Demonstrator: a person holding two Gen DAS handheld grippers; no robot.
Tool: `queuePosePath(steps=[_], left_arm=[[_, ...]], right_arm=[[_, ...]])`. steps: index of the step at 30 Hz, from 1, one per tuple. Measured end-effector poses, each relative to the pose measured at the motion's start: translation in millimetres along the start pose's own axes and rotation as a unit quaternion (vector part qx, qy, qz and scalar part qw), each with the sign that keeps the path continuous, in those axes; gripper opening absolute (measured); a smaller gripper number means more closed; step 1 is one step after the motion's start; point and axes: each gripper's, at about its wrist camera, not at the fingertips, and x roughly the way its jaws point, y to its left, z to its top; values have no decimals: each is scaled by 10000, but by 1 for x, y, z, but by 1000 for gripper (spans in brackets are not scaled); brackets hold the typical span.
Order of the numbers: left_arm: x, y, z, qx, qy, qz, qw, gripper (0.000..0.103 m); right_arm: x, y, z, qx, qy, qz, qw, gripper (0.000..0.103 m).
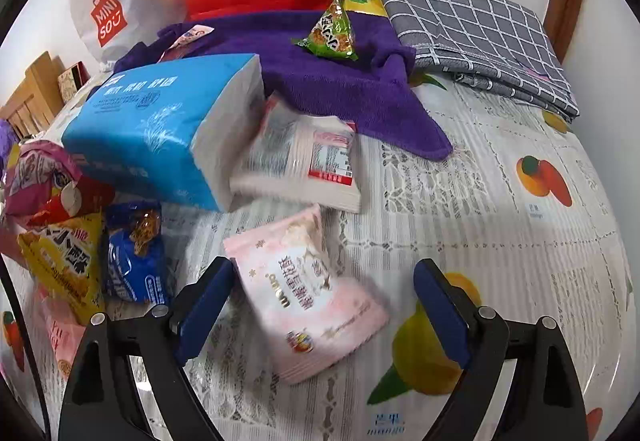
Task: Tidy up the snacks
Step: 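Grasp the pink candy packet with the right gripper, then grasp the pink chip bag with the left gripper while the right holds its packet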
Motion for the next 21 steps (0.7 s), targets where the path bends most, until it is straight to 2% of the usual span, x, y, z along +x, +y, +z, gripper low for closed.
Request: queuePosePath(steps=[1,3,5,8,12,21], left_arm=[[0,2,0,-23,0,7,10000,77],[0,9,-2,-82,-11,20,10000,77],[0,15,-3,-136,-14,20,9999,77],[1,27,-6,-243,-10,10,9997,77],[2,41,-9,-417,7,-79,9991,77],[10,24,1,-466,80,-778,9958,77]], right_arm=[[-2,1,0,-27,-29,51,10000,80],[-9,6,-3,-175,-66,121,9998,49],[-13,10,-6,-221,-39,110,9997,41],[-19,11,-11,-166,28,150,9997,40],[-35,10,-17,5,-120,94,9999,40],[-47,3,-28,261,-177,63,9995,40]])
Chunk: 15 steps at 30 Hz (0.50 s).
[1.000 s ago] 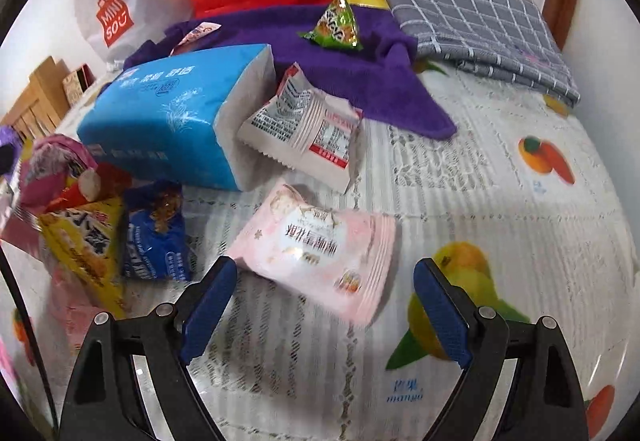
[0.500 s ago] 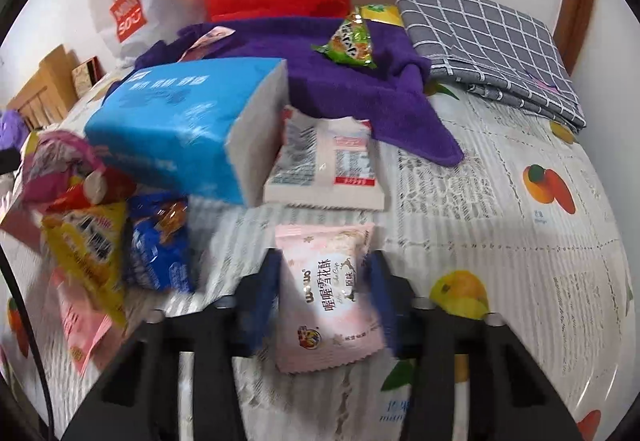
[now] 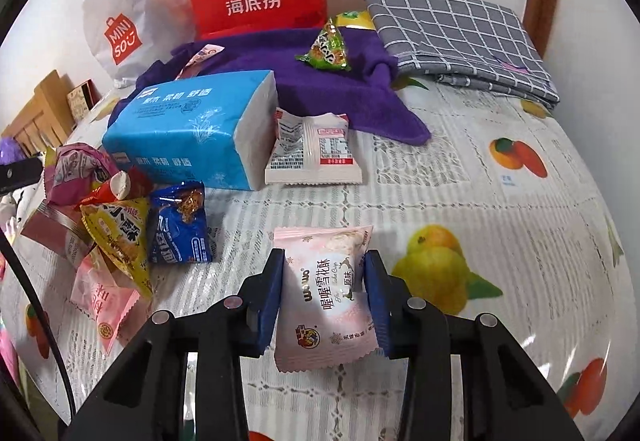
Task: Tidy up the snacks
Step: 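Grasp the pink chip bag with the left gripper while the right holds its packet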
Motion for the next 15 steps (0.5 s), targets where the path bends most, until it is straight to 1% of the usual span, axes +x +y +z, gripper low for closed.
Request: queuePosePath(steps=[2,4,6,9,10,12,15], left_arm=[[9,-4,4,-31,101,-49,9999,79],[20,-7,6,-101,219,-48,9997,79],[31,-9,9,-206,337,-137,9991,79],[43,-10,12,-304,470,-63,9984,79],[46,-10,13,-319,468,0,9984,78],[46,-10,14,-305,416,14,9987,77],[44,-8,15,-308,389,52,9988,69]], right_arm=[[-1,-1,-3,15,22,10,10000,40],[-1,-2,-7,37,53,17,10000,40],[-1,-4,-9,71,85,13,9999,40],[-2,-8,-12,150,132,16,9998,40],[-3,-9,-13,177,133,9,9998,40],[-4,-12,-13,245,135,18,9996,40],[-7,-12,-13,303,130,36,9994,40]])
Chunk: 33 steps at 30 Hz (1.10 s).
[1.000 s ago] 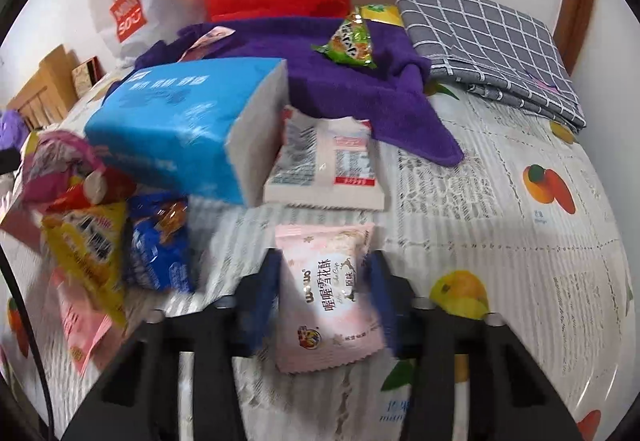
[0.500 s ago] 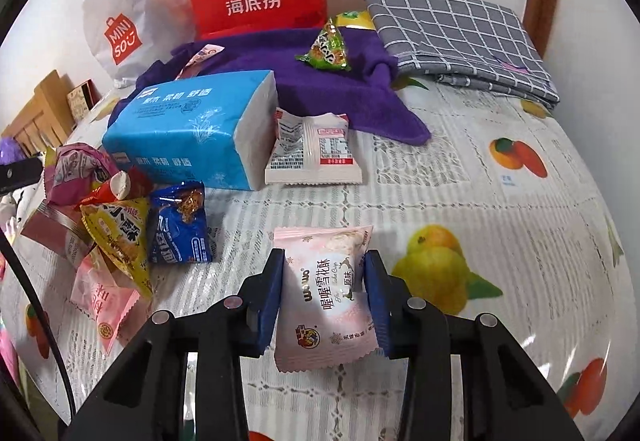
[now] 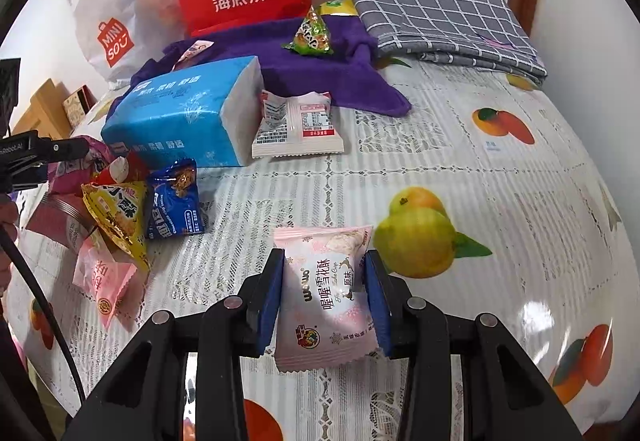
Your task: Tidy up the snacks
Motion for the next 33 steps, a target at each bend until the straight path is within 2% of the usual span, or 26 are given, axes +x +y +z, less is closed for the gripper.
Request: queuePosePath(steps=[4,13,21,33], left_arm=[[-6,6,-2,-64,-28,-152,9999,66],[-41,4,-7,-77,-252,-297,9992,66],[-69,-20,-7,134,-457,-446,9979,66],[-83,-57,-2,450,-564,-536,9959,66]], right_arm=[[-4,4,3,-23,-47,35,10000,40],[-26,16,17,-113,-305,175,9993,40],[-47,27,36,-74,-484,306,9983,40],[-66,36,56,-88,-711,431,9965,40]])
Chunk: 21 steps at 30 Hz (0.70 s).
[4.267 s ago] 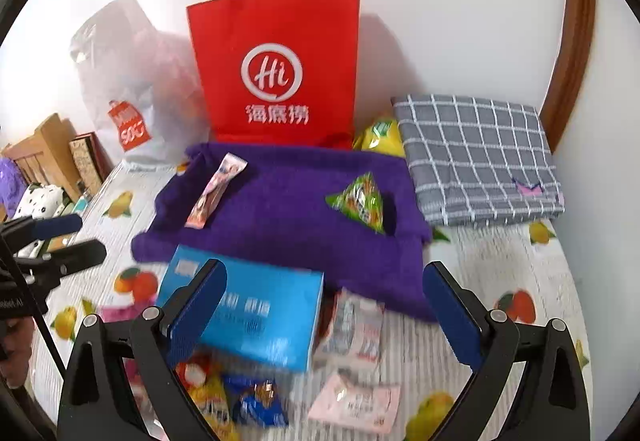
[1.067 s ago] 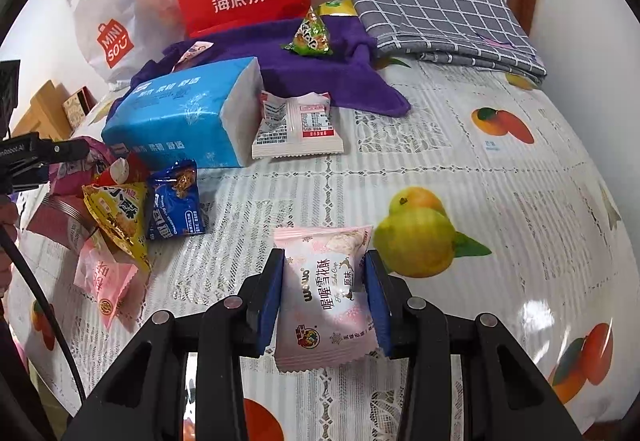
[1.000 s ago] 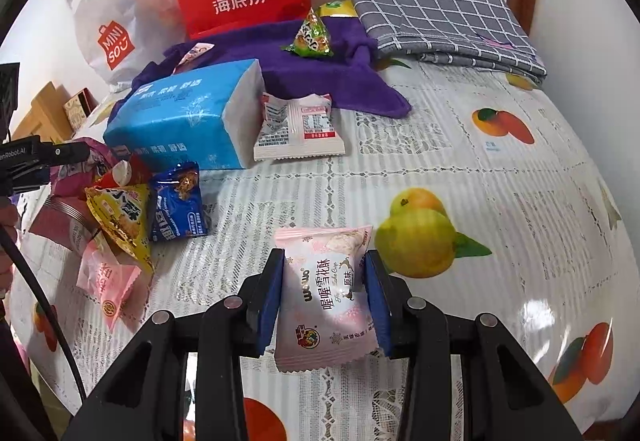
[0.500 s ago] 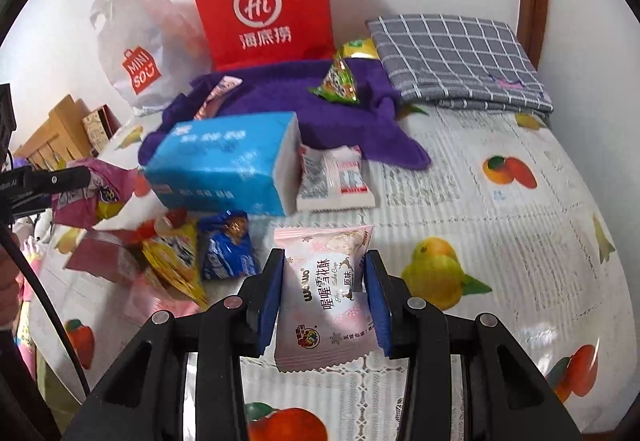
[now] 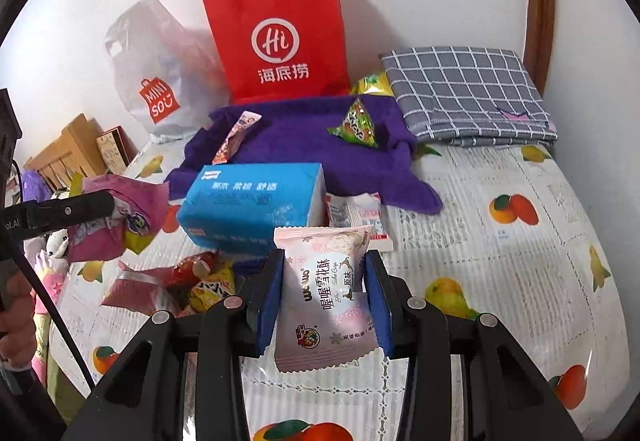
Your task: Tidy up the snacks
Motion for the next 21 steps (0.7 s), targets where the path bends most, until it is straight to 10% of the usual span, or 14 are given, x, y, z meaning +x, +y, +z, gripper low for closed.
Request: queuePosePath(steps=[21], left_arm=[[5,-21,23,310,-56,13,9995,66]], right_arm=[[16,12,37,-100,-31,-33,9999,40]])
